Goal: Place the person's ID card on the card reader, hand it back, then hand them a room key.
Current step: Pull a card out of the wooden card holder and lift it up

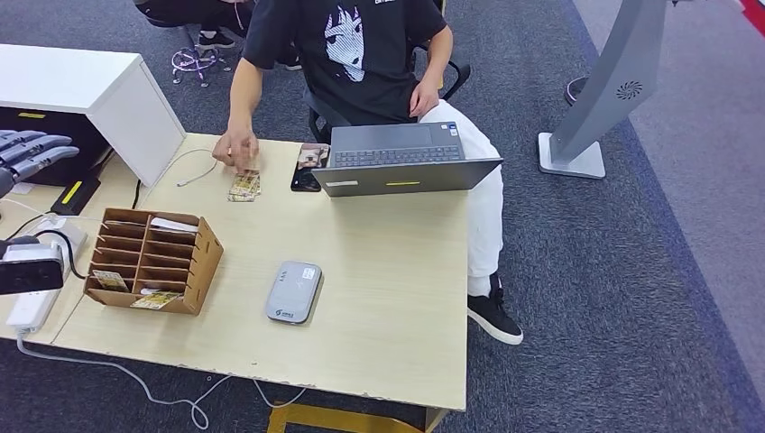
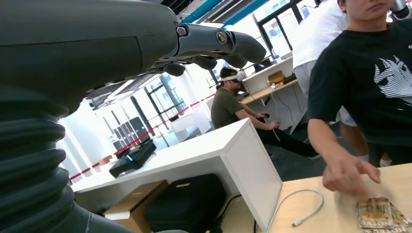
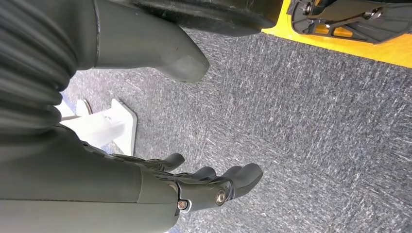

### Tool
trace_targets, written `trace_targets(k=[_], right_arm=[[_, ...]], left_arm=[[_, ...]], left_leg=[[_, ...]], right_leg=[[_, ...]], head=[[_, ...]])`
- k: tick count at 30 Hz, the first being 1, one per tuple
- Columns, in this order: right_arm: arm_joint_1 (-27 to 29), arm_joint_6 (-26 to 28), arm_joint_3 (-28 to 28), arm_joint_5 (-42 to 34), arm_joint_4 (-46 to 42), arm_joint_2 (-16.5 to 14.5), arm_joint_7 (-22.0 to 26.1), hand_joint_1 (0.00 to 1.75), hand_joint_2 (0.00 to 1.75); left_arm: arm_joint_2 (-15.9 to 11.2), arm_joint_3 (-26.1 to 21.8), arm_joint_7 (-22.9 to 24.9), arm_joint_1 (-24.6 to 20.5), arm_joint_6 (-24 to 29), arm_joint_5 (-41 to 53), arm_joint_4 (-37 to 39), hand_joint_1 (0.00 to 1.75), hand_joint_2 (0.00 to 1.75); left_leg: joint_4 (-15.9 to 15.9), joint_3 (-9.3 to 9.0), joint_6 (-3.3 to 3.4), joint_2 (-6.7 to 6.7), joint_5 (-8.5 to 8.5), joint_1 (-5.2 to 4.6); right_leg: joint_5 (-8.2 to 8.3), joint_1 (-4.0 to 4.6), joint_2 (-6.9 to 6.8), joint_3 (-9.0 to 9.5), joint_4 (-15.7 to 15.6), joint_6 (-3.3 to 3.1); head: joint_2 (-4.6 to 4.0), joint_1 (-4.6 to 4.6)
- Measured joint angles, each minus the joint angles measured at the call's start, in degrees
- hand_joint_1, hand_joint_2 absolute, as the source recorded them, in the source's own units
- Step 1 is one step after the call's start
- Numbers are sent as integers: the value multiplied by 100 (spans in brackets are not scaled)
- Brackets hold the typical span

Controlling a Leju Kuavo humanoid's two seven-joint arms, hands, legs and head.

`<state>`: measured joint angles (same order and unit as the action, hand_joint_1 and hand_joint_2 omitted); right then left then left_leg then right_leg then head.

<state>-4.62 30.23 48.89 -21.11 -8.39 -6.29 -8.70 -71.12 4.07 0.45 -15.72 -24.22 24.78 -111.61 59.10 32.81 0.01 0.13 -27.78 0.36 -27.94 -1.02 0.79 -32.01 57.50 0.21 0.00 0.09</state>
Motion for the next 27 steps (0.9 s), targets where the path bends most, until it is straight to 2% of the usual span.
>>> trace_targets(k=[5, 9, 11, 15, 21, 24, 27], right_arm=[[-4, -31, 0, -9, 0, 0, 6, 0, 175], [-12, -30, 0, -68, 0, 0, 12, 0, 175], [-22, -27, 2, -83, 0, 0, 10, 0, 175], [-42, -26, 14, -83, -2, 0, 2, 0, 175], [-55, -24, 55, -74, -2, 0, 2, 0, 175], [-57, -24, 65, -75, -2, 0, 2, 0, 175], [-57, -23, 73, -75, -1, 0, 2, 0, 175]], left_arm=[[33, 265, 148, -283, -1, 360, 67, 0, 175], [244, 659, 221, -598, 200, 878, 327, 0, 175], [455, 915, 248, -751, 450, 1259, 546, 0, 175], [1123, 1403, 265, -867, 1097, 2016, 1138, 0, 175], [1983, 1675, 314, -863, 1531, 2517, 1868, 0, 175], [2244, 1753, 313, -862, 1572, 2580, 2108, 0, 175], [2379, 1814, 313, -862, 1580, 2595, 2229, 0, 175]], left_leg=[[0, 0, 0, -2, 0, 0], [1, -2, 0, -6, 1, -2], [1, -4, 0, -9, 1, -6], [1, -4, 0, -9, 6, -6], [1, -2, 0, -9, 6, -11], [1, -1, 0, -7, 6, -11], [1, -1, 0, -7, 6, -11]], right_leg=[[0, 0, -2, -1, -1, 0], [1, -1, -7, 0, -1, 0], [1, -4, -12, 2, -2, 0], [3, -6, -12, 5, -1, 0], [4, -9, -11, 2, -2, 2], [4, -8, -9, 0, -2, 2], [4, -8, -9, -2, -2, 2]], head=[[-1, 0], [-1, 0], [0, -1], [0, 1], [-1, 2], [0, 2], [0, 2]])
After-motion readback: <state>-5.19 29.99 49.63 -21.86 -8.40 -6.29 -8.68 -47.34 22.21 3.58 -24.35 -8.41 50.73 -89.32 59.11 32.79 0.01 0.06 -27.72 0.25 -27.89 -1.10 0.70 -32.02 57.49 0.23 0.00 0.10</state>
